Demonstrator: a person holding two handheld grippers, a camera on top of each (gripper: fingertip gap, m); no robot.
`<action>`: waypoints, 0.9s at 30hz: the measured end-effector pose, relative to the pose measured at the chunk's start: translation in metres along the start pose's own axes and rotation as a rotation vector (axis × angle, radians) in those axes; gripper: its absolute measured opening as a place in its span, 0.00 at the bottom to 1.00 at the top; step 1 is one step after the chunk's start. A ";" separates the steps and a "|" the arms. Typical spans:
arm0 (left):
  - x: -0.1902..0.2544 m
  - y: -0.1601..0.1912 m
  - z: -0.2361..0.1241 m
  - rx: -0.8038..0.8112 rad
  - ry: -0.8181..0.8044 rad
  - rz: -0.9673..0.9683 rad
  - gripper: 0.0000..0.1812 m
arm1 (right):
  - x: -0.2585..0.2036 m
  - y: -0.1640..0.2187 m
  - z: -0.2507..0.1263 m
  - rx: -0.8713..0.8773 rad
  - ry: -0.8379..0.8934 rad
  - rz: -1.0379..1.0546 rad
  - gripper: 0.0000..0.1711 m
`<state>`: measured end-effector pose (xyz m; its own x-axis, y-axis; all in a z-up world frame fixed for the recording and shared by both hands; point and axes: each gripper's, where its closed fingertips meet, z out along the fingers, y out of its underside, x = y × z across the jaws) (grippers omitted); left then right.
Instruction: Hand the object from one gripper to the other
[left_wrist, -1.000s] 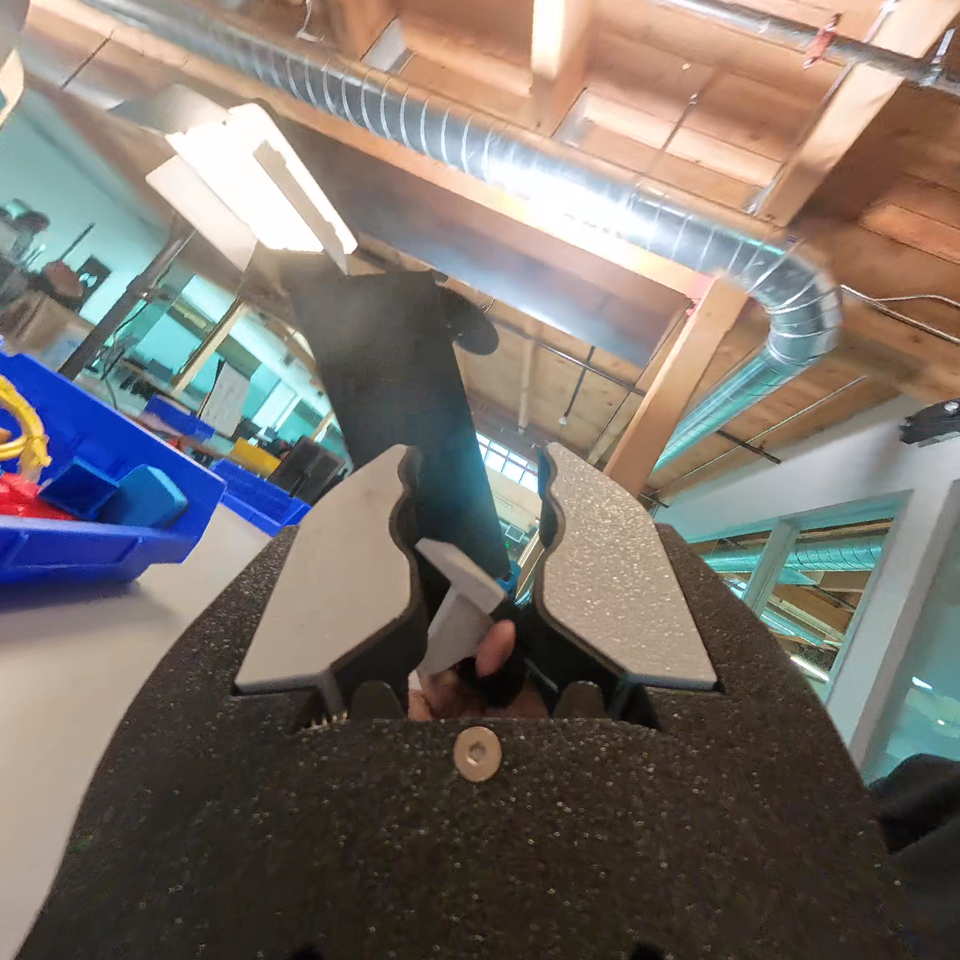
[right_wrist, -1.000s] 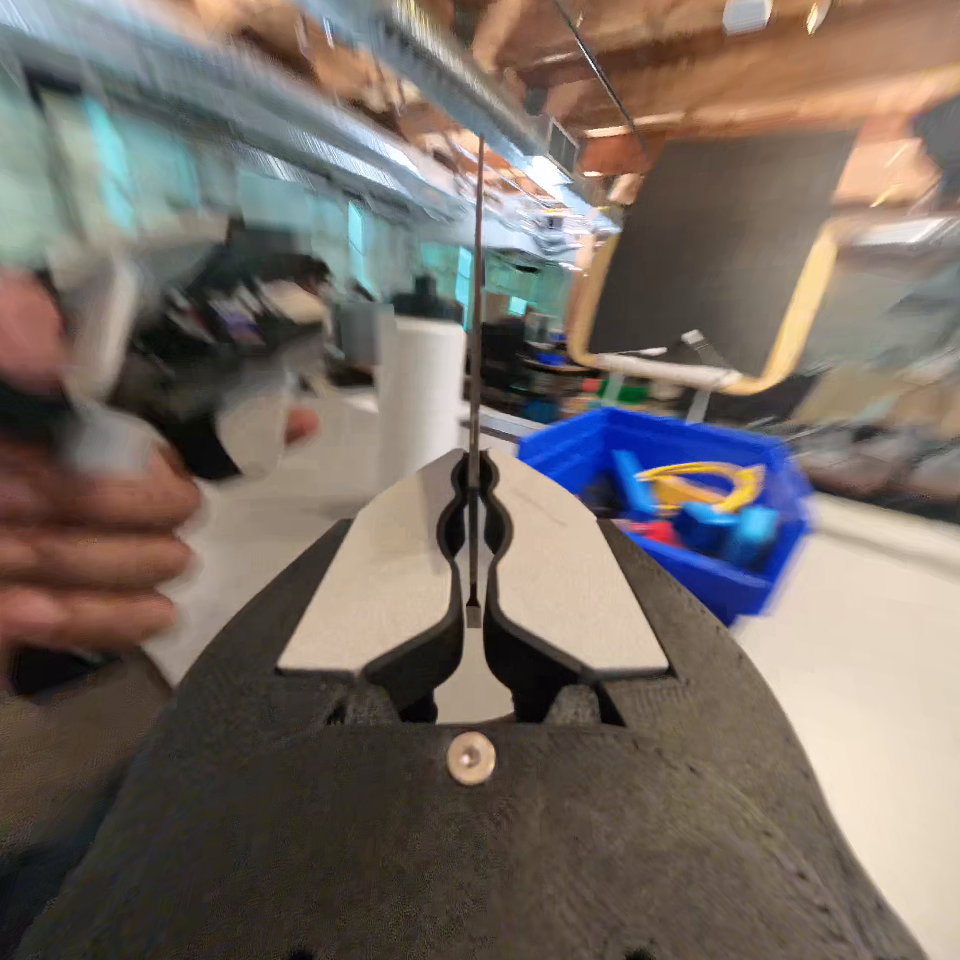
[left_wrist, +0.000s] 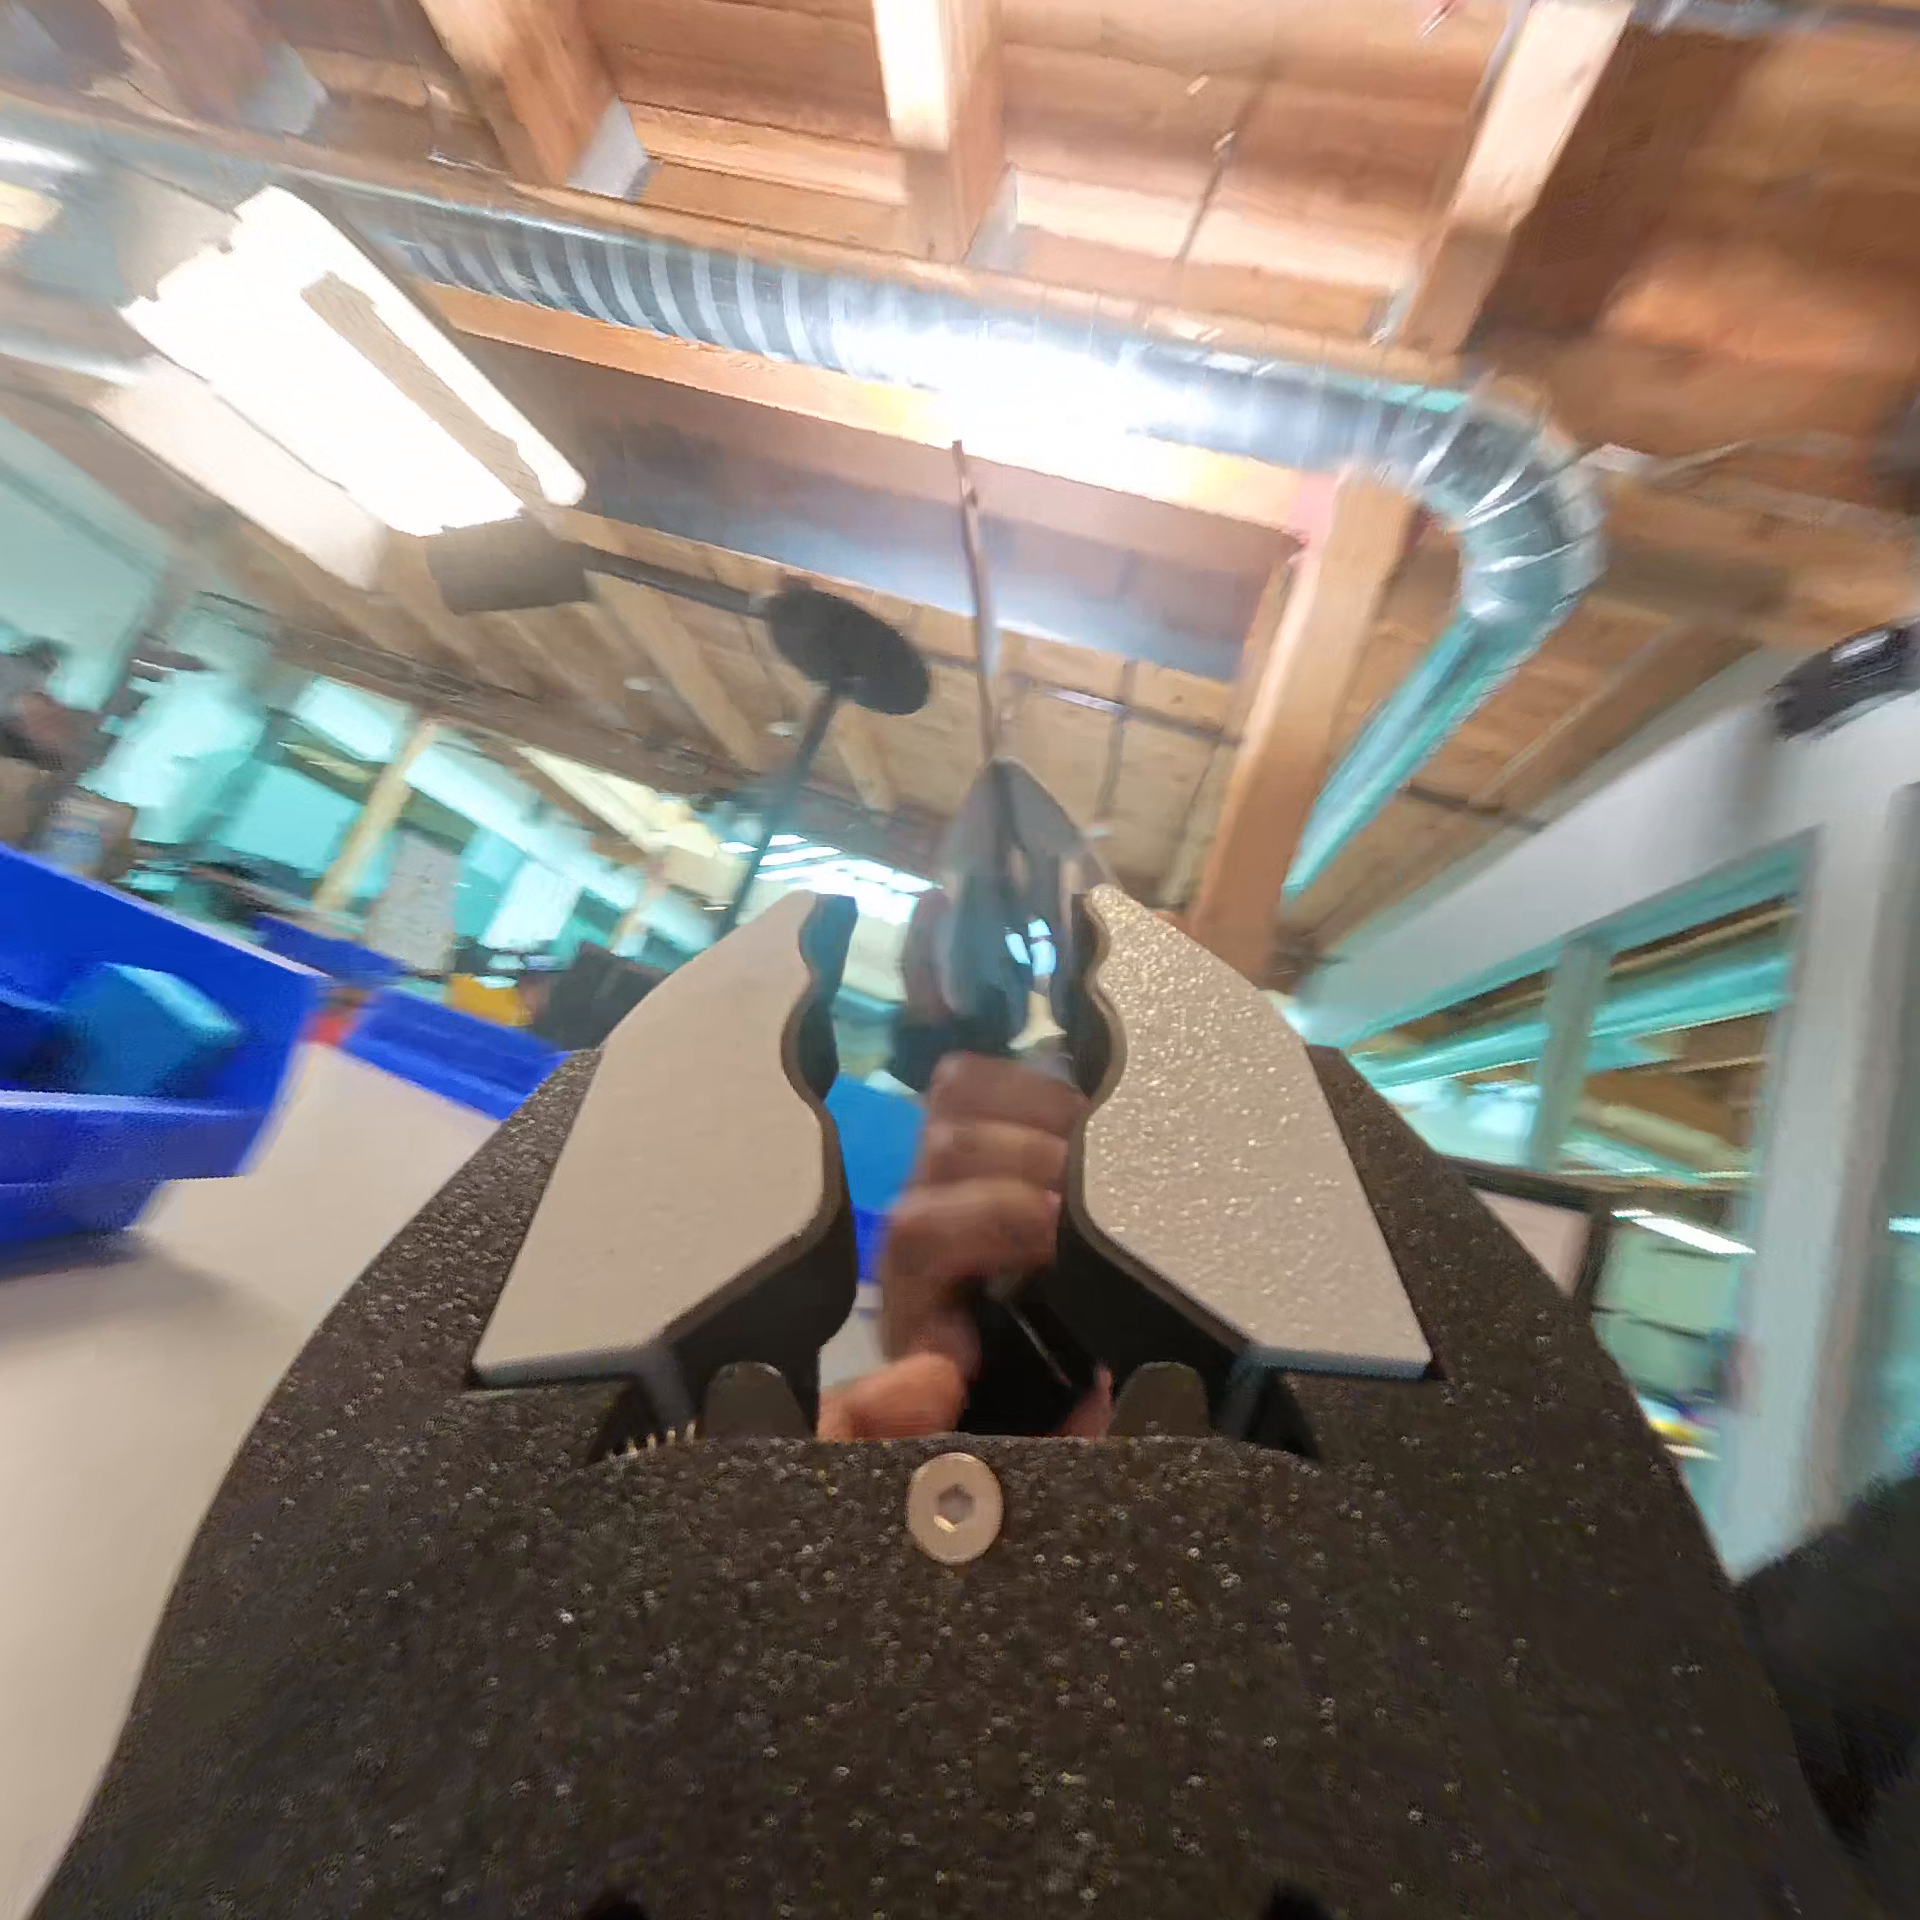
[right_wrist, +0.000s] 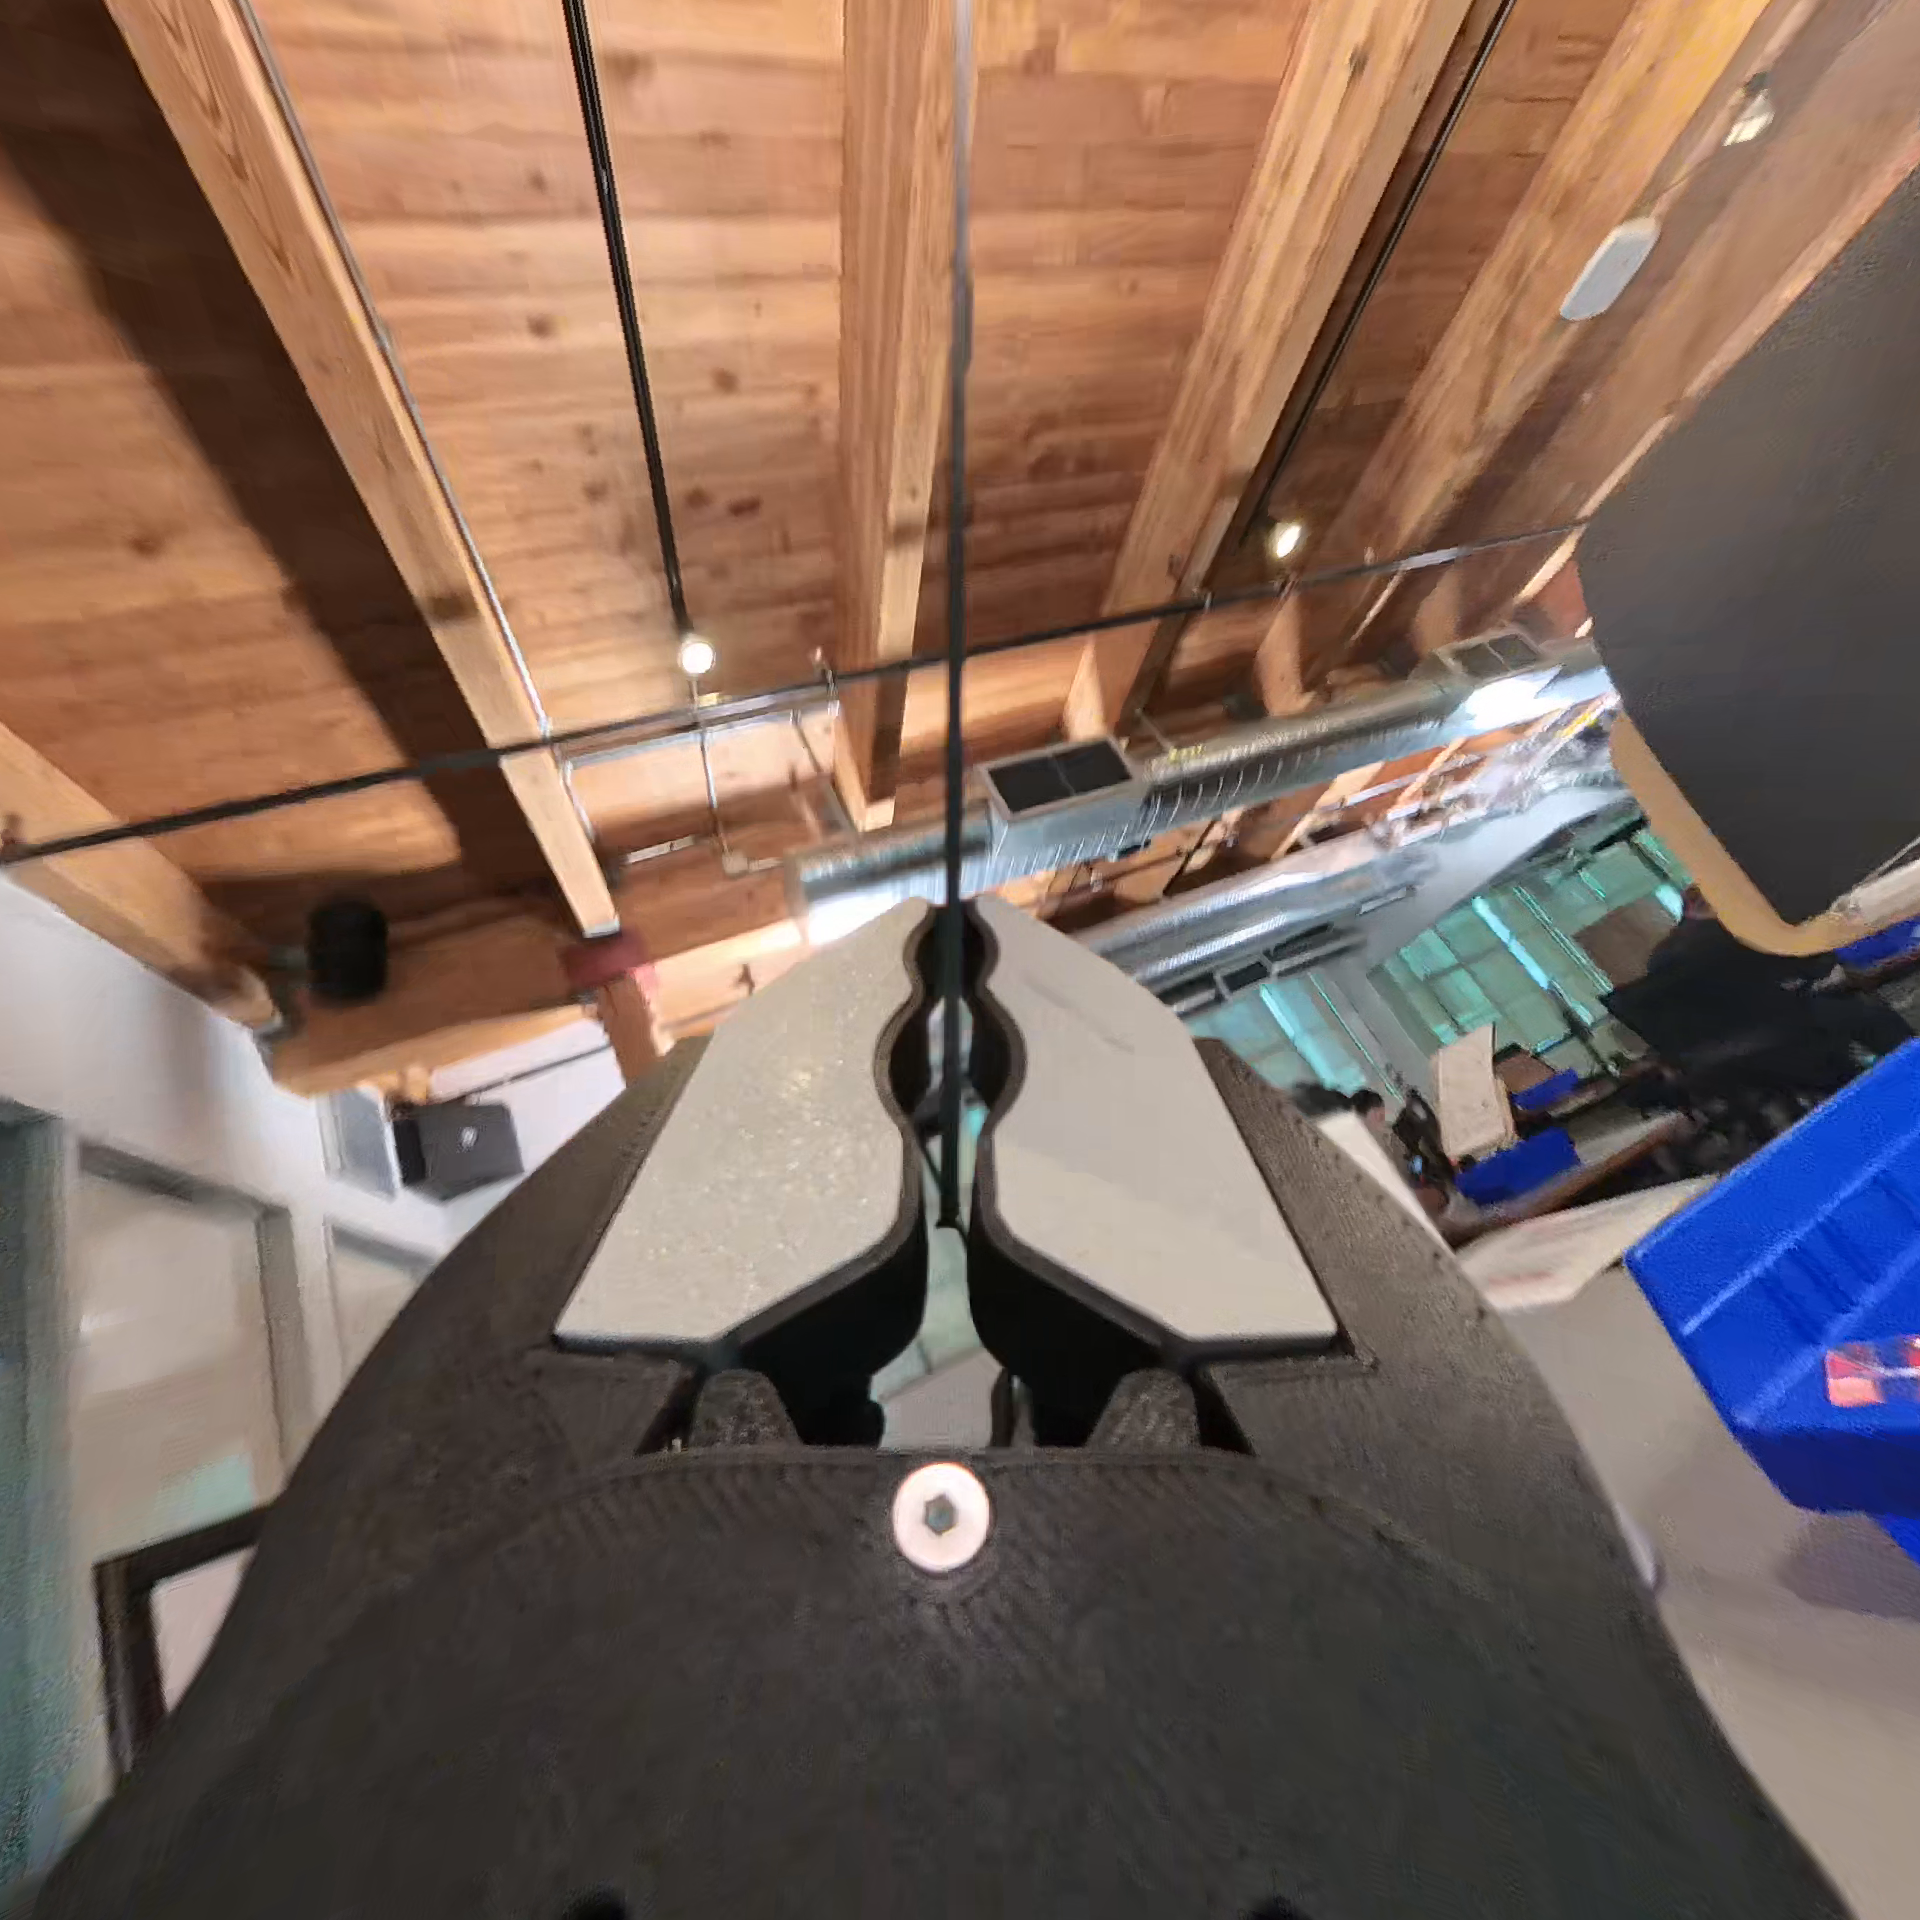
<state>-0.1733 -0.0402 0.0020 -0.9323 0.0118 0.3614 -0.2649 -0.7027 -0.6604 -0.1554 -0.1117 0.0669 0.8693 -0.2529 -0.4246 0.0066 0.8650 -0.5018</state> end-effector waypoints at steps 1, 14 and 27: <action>-0.009 -0.005 -0.001 -0.009 -0.066 0.055 0.24 | 0.002 0.007 -0.004 -0.052 0.008 0.002 0.01; -0.019 -0.022 -0.005 -0.245 -0.157 0.113 0.06 | 0.002 0.161 -0.051 -0.810 -0.099 0.192 0.01; -0.019 -0.049 -0.028 -0.441 -0.220 1.322 0.01 | 0.029 0.111 -0.045 -0.806 0.073 -0.223 0.33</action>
<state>-0.1497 0.0135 0.0092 -0.5039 -0.6105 -0.6111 0.6701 0.1702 -0.7225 -0.1517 -0.0431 -0.0350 0.8550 -0.4329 -0.2854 -0.2047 0.2240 -0.9529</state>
